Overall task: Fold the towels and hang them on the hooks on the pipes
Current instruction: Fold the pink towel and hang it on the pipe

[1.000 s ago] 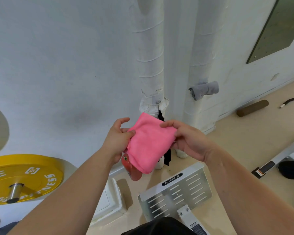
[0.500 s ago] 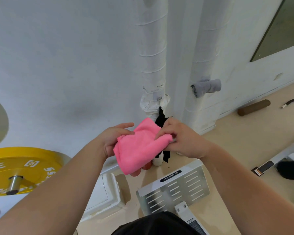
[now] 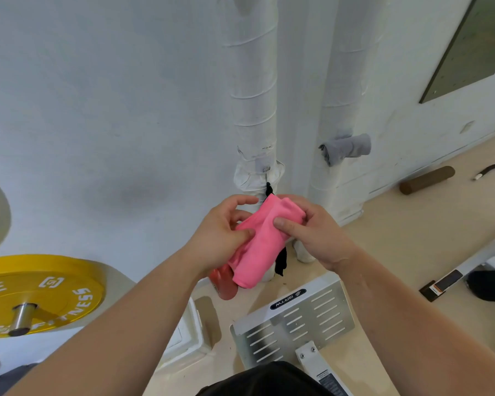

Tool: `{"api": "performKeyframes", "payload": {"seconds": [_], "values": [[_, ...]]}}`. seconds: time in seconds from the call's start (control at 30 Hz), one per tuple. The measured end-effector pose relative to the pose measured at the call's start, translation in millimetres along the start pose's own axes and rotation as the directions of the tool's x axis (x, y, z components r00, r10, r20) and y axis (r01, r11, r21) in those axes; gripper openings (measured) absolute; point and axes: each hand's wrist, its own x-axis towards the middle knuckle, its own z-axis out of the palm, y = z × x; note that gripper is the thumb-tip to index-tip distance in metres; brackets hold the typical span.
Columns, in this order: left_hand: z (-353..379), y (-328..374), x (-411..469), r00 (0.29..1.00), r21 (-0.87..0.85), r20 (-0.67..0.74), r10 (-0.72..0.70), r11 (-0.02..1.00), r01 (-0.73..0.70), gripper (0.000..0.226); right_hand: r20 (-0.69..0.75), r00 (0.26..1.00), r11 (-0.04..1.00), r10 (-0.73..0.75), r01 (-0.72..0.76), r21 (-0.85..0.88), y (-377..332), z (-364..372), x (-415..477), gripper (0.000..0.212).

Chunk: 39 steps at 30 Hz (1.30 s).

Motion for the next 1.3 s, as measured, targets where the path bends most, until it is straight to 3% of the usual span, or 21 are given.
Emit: {"api": "performKeyframes", "payload": {"seconds": [0.17,0.33,0.47,0.53,0.6,0.67,0.77,0.83,0.93,1.0,1.07,1.13,1.23,1.3], "values": [[23,0,-4,0.992,-0.005,-0.089,0.092,0.996,-0.092,0.053,-0.028,0.998,0.992,0.048,-0.045,0.118,-3,-1,3,0.032],[40,7,-5,0.982,0.094,-0.071,0.175,0.981,-0.168,0.053,-0.103,0.990,0.984,0.101,-0.084,0.157,-6,-6,7,0.031],[56,14,-9,0.995,-0.163,-0.078,0.070,0.983,-0.082,0.037,-0.329,0.942,0.995,0.062,-0.031,0.100,-12,-6,9,0.035],[62,16,-10,0.999,-0.167,-0.024,0.023,0.986,-0.027,0.050,-0.402,0.915,1.000,0.019,-0.025,-0.009,-15,-3,7,0.035],[63,14,-10,1.000,-0.041,-0.005,0.023,0.999,-0.023,0.072,-0.436,0.900,0.999,0.026,-0.038,-0.020,-15,1,6,0.035],[58,10,-7,0.999,-0.023,-0.031,0.009,1.000,-0.010,0.076,-0.444,0.894,0.997,0.060,-0.036,0.062,-18,6,8,0.033],[37,2,-3,0.997,-0.137,-0.053,-0.054,0.990,0.046,0.072,-0.405,0.908,0.956,0.104,0.021,0.292,-23,6,17,0.037],[18,-6,0,0.990,-0.236,-0.114,-0.078,0.970,0.049,0.070,-0.327,0.940,0.935,0.098,0.025,0.353,-29,4,20,0.041],[-7,-19,2,0.955,-0.400,-0.273,-0.119,0.917,0.000,0.057,-0.272,0.960,0.981,0.062,-0.009,0.192,-33,13,19,0.031],[-19,-27,3,0.922,-0.431,-0.366,-0.128,0.901,-0.046,0.051,-0.277,0.960,0.997,-0.028,0.005,-0.083,-33,27,16,0.024],[-31,-31,4,0.903,-0.422,-0.415,-0.110,0.903,-0.084,0.044,-0.204,0.973,0.945,-0.108,0.037,-0.326,-34,42,14,0.025],[-44,-33,7,0.898,-0.416,-0.427,-0.108,0.905,-0.089,0.036,-0.082,0.995,0.934,-0.060,0.027,-0.357,-43,53,9,0.020],[-64,-31,10,0.902,-0.473,-0.395,-0.175,0.880,-0.037,0.026,0.042,0.999,0.839,-0.010,0.032,-0.543,-54,60,6,0.060],[-74,-28,10,0.915,-0.531,-0.316,-0.250,0.846,0.048,0.022,0.039,0.997,0.773,-0.073,0.081,-0.629,-59,70,7,0.058]]}}
